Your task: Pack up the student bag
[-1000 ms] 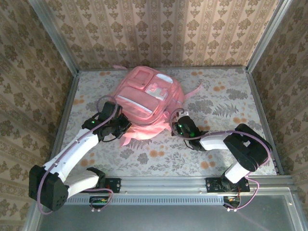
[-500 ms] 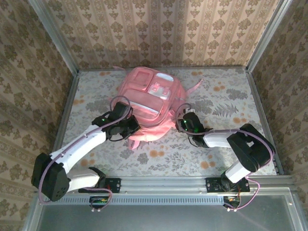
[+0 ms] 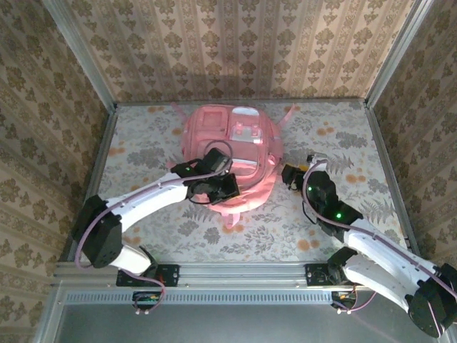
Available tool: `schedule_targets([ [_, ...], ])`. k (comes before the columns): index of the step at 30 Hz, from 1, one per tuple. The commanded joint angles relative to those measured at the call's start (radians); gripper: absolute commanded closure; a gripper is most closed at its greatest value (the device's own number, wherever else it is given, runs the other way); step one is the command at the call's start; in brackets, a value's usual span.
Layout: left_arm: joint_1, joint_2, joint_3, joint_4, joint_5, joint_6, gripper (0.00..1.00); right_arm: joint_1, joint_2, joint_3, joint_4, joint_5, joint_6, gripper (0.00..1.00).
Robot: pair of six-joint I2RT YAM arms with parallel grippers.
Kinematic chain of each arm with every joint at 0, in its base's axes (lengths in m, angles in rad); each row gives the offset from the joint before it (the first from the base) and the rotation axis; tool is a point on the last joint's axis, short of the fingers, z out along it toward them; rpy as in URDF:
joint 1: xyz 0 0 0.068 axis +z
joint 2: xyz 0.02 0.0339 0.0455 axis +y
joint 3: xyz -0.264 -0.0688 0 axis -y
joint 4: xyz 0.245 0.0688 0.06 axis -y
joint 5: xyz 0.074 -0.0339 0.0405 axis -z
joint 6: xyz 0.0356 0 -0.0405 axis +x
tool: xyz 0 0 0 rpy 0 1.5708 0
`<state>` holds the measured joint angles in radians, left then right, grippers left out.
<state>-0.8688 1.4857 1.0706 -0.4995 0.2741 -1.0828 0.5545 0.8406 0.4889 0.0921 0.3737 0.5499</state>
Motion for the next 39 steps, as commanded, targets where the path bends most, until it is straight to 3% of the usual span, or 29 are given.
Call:
schedule_targets([
  [1,-0.059,0.020,0.036,0.045,0.163,0.040,1.00,-0.004,-0.020,0.027,-0.115,0.067,-0.042,0.48],
  [8,-0.095,0.022,0.056,0.030,0.187,0.058,1.00,-0.005,-0.043,0.011,-0.109,0.064,-0.054,0.48],
  [9,-0.097,0.033,0.071,0.024,0.216,0.094,0.96,-0.005,-0.044,0.014,-0.110,0.064,-0.059,0.42],
  [14,-0.089,0.016,0.108,-0.031,0.244,0.221,0.53,-0.005,-0.057,0.067,-0.158,0.061,-0.100,0.09],
  [15,-0.083,0.000,0.118,-0.053,0.229,0.247,0.36,-0.005,-0.062,0.080,-0.165,0.053,-0.115,0.00],
  [16,-0.078,-0.014,0.140,-0.093,0.204,0.295,0.02,-0.005,-0.067,0.091,-0.165,0.032,-0.142,0.00],
  [20,-0.045,-0.102,0.193,-0.131,0.134,0.461,0.00,-0.005,-0.074,0.143,-0.161,-0.072,-0.238,0.00],
  [24,0.136,-0.254,0.134,0.006,0.113,0.519,0.00,-0.005,-0.012,0.228,-0.180,-0.091,-0.297,0.00],
  [27,0.256,-0.383,0.058,0.063,-0.194,0.631,0.00,-0.005,0.024,0.245,-0.128,0.017,-0.320,0.00],
  [29,0.300,-0.455,-0.065,0.225,-0.383,0.808,0.00,-0.007,0.054,0.250,-0.075,0.094,-0.313,0.00],
  [31,0.341,-0.507,-0.251,0.556,-0.533,0.896,0.00,-0.011,0.098,0.241,0.028,0.100,-0.337,0.00],
  [33,0.403,-0.511,-0.416,0.899,-0.404,1.016,0.00,-0.013,0.154,0.235,0.138,0.084,-0.391,0.00],
  [34,0.459,-0.488,-0.461,0.989,-0.351,1.080,0.00,-0.015,0.183,0.241,0.166,0.096,-0.406,0.00],
  [37,0.594,-0.390,-0.410,0.840,-0.354,1.179,0.00,-0.041,0.262,0.253,0.236,0.061,-0.471,0.00],
  [39,0.704,-0.345,-0.417,0.803,-0.413,1.103,0.00,-0.065,0.297,0.237,0.290,0.051,-0.512,0.00],
])
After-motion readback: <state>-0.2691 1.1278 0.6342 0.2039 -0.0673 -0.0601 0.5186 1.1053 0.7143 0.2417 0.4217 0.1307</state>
